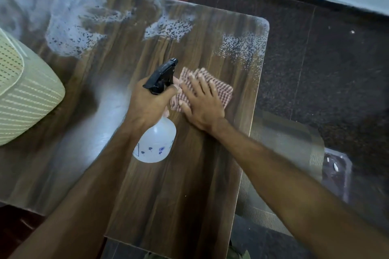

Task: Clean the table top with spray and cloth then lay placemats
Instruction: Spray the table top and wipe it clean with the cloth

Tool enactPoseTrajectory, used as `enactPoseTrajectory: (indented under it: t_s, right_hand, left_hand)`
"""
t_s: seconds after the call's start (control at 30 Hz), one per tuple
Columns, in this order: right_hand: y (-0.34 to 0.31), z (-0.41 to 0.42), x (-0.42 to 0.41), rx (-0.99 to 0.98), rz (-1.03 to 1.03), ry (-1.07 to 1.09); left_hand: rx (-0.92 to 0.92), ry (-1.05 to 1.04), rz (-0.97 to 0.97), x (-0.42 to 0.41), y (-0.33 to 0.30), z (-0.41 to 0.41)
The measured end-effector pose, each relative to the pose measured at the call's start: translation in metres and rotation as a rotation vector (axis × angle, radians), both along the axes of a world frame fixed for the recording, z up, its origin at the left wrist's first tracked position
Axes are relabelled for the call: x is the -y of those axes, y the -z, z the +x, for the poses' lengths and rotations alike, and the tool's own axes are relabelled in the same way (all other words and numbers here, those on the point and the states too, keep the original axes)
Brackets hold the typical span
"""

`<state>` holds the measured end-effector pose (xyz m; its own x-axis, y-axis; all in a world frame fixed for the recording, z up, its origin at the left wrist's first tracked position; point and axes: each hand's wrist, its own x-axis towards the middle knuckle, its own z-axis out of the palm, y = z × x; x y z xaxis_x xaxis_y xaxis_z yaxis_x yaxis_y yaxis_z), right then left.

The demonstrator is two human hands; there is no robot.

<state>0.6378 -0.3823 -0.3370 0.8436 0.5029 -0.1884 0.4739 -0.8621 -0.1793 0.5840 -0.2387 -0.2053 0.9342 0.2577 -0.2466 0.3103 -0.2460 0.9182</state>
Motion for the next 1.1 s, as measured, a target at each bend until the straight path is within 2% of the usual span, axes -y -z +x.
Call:
enactPoseTrajectory:
  t_s: [0.07,0.17,0.3,0.4,0.5,0.6,0.77,0.97,1.1]
  right_hand:
    - [0.001,-0.028,0.015,-0.013,0.021,-0.021]
    - [0.003,-0.031,0.054,0.011,0.041,0.062]
    - [0.006,0.032,0.083,0.054,-0.001,0.334]
    - [0.006,0.078,0.069,0.078,-0.002,0.414]
    - [0.004,0.083,0.032,0.028,-0.063,0.321]
    - [0.002,0.036,0.01,0.008,-0.021,0.142]
    - [0.002,-0.008,0.052,0.007,0.064,0.143]
    - [0.005,0.084,0.092,0.078,0.006,0.35]
    - [0.006,0.139,0.075,0.083,-0.008,0.392]
  left_hand:
    - [-0.014,0.015,-0.017,0.002,-0.001,0.009]
    - [-0.042,0.025,-0.045,0.0,-0.001,0.022]
    - [-0.041,0.073,-0.018,-0.004,0.001,0.038]
    - [-0.039,0.098,-0.005,-0.006,0.003,0.047]
    - [-0.03,0.114,-0.008,-0.007,0.003,0.057]
    - [-0.023,0.146,-0.015,-0.003,-0.002,0.066]
    - [-0.027,0.149,-0.057,0.001,-0.006,0.078]
    - [-0.012,0.125,-0.014,0.008,0.001,0.086]
    - [-0.006,0.068,-0.046,0.012,0.01,0.091]
